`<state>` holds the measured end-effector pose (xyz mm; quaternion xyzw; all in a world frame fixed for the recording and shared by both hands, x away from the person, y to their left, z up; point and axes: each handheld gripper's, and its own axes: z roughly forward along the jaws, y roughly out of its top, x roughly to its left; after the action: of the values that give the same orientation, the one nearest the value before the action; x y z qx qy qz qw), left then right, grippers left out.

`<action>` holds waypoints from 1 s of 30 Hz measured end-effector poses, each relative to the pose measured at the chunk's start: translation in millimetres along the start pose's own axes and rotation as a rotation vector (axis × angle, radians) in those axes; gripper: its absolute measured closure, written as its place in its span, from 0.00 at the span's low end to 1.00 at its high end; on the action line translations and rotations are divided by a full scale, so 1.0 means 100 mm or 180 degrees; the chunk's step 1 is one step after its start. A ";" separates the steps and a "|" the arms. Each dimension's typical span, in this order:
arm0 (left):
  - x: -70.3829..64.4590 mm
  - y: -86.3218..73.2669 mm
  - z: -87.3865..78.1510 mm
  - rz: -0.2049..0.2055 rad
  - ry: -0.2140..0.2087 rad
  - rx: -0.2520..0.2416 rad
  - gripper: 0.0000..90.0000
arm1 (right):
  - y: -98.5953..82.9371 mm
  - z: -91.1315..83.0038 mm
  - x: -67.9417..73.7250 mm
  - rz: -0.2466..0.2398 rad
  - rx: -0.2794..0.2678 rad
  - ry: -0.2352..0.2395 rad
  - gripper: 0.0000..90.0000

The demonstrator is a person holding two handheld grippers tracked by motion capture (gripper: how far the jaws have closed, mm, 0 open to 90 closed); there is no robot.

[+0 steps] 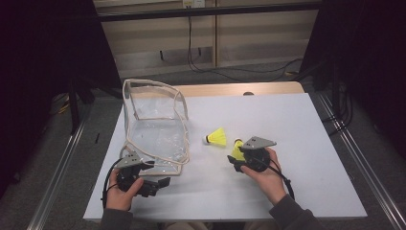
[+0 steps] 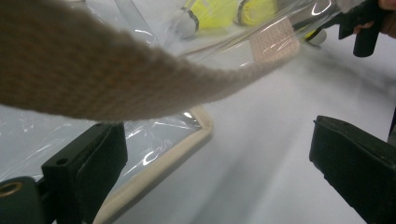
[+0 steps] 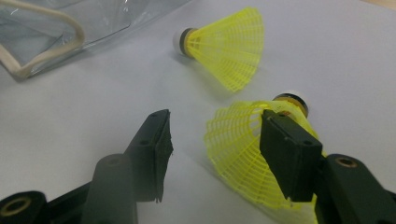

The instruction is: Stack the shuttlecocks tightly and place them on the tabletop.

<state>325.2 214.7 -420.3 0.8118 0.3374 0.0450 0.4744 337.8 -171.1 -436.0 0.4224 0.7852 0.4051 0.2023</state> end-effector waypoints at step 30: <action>0.03 0.00 -0.02 -0.0027 -0.0008 -0.0018 0.05 | 0.20 0.16 -0.13 0.0106 0.0011 -0.0193 0.88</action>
<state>326.6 217.8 -420.0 0.8092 0.3401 0.0429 0.4773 365.8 -168.2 -429.3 0.4478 0.7723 0.3941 0.2186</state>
